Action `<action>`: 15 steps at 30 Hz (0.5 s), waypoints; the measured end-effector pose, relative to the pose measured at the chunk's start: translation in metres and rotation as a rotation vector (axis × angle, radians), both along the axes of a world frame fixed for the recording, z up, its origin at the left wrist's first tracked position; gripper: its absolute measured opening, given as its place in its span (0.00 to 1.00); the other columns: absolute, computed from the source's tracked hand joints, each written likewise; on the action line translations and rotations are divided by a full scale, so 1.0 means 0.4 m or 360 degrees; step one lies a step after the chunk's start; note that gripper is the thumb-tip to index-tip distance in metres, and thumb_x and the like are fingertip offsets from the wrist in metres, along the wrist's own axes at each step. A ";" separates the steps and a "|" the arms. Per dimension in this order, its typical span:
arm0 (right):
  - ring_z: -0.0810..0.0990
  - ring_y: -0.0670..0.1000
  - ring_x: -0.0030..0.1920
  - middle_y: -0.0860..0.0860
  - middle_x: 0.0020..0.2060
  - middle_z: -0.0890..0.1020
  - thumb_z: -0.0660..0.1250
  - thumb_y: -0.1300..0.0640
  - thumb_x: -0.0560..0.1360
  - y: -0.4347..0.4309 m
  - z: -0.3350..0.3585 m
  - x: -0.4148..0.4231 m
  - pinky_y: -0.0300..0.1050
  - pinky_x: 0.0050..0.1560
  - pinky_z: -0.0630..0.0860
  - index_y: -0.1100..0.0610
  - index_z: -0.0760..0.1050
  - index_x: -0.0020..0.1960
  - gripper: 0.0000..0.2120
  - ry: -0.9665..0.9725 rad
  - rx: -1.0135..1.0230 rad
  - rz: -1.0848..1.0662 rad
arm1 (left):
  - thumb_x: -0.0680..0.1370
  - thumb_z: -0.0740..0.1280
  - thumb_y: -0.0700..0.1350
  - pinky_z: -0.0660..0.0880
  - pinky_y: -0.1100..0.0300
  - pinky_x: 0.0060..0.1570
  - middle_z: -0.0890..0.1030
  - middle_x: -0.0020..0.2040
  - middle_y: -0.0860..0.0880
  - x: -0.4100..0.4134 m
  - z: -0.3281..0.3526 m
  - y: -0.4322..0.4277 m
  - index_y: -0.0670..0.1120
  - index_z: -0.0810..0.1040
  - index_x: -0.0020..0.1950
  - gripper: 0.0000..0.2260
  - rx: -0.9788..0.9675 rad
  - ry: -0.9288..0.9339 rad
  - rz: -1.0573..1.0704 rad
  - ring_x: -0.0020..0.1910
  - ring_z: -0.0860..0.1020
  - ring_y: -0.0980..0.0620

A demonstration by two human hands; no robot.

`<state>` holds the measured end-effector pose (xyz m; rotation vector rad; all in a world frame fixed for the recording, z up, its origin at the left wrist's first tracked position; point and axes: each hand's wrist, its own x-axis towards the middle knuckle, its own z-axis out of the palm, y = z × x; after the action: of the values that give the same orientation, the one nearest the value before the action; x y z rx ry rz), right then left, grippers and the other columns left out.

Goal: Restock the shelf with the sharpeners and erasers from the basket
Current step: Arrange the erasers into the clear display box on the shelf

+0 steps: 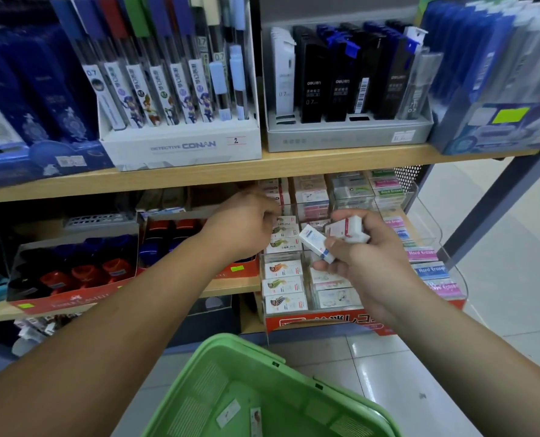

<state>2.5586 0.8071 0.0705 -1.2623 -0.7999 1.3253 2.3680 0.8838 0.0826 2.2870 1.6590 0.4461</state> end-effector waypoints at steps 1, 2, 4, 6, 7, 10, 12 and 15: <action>0.87 0.59 0.50 0.60 0.54 0.81 0.67 0.74 0.79 -0.002 0.001 0.000 0.49 0.41 0.85 0.56 0.79 0.57 0.15 0.0003 0.0010 0.0022 | 0.83 0.66 0.48 0.76 0.58 0.53 0.81 0.56 0.55 0.009 0.010 -0.009 0.52 0.84 0.59 0.09 0.0019 -0.0180 0.0032 0.54 0.79 0.54; 0.87 0.58 0.49 0.59 0.53 0.82 0.67 0.74 0.79 -0.003 0.002 0.002 0.49 0.41 0.85 0.56 0.79 0.56 0.15 0.0004 0.0024 0.0035 | 0.83 0.66 0.51 0.76 0.59 0.50 0.83 0.53 0.55 0.022 0.023 -0.021 0.52 0.84 0.59 0.09 -0.0098 -0.0388 0.0026 0.50 0.80 0.57; 0.87 0.56 0.45 0.58 0.50 0.84 0.68 0.73 0.79 -0.004 0.002 0.004 0.50 0.42 0.85 0.56 0.79 0.55 0.14 0.0016 0.0048 0.0056 | 0.81 0.69 0.55 0.79 0.58 0.48 0.85 0.49 0.53 0.053 0.042 -0.046 0.53 0.84 0.57 0.10 -0.0589 -0.0673 -0.0094 0.47 0.83 0.55; 0.88 0.58 0.46 0.58 0.50 0.85 0.69 0.71 0.79 -0.003 0.004 0.007 0.52 0.43 0.85 0.56 0.79 0.56 0.13 0.0040 0.0048 0.0069 | 0.79 0.74 0.49 0.83 0.56 0.49 0.87 0.48 0.49 0.066 0.045 -0.060 0.50 0.85 0.54 0.06 -0.0802 -0.0764 -0.0186 0.48 0.85 0.50; 0.88 0.60 0.47 0.58 0.50 0.85 0.69 0.70 0.80 -0.002 0.007 0.008 0.52 0.43 0.85 0.56 0.79 0.57 0.12 0.0059 0.0043 0.0057 | 0.78 0.75 0.44 0.83 0.56 0.49 0.87 0.48 0.47 0.063 0.041 -0.060 0.49 0.85 0.53 0.05 -0.0817 -0.0842 -0.0173 0.47 0.86 0.49; 0.86 0.58 0.41 0.56 0.44 0.83 0.67 0.69 0.80 0.003 0.014 0.020 0.54 0.42 0.85 0.57 0.77 0.56 0.10 0.0118 -0.0013 -0.0044 | 0.75 0.77 0.36 0.82 0.59 0.45 0.86 0.51 0.42 0.043 0.038 -0.058 0.44 0.82 0.52 0.09 -0.0912 -0.1072 -0.0099 0.47 0.85 0.49; 0.83 0.55 0.36 0.57 0.42 0.81 0.67 0.66 0.81 0.002 0.018 0.030 0.56 0.43 0.86 0.57 0.77 0.53 0.06 0.0102 -0.0100 -0.0036 | 0.73 0.77 0.33 0.83 0.56 0.48 0.85 0.54 0.40 0.035 0.035 -0.062 0.43 0.82 0.52 0.11 -0.0923 -0.1187 -0.0105 0.50 0.85 0.46; 0.81 0.56 0.36 0.58 0.43 0.81 0.74 0.57 0.79 -0.007 0.022 0.040 0.52 0.38 0.83 0.56 0.79 0.50 0.05 0.0149 -0.0236 0.0196 | 0.70 0.77 0.28 0.83 0.51 0.53 0.86 0.55 0.42 0.031 0.018 -0.070 0.44 0.83 0.46 0.12 -0.0848 -0.1366 -0.0041 0.54 0.85 0.44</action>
<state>2.5746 0.8043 0.0792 -1.2727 -0.7338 1.5554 2.3805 0.8560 0.0898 1.4140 1.1173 0.7351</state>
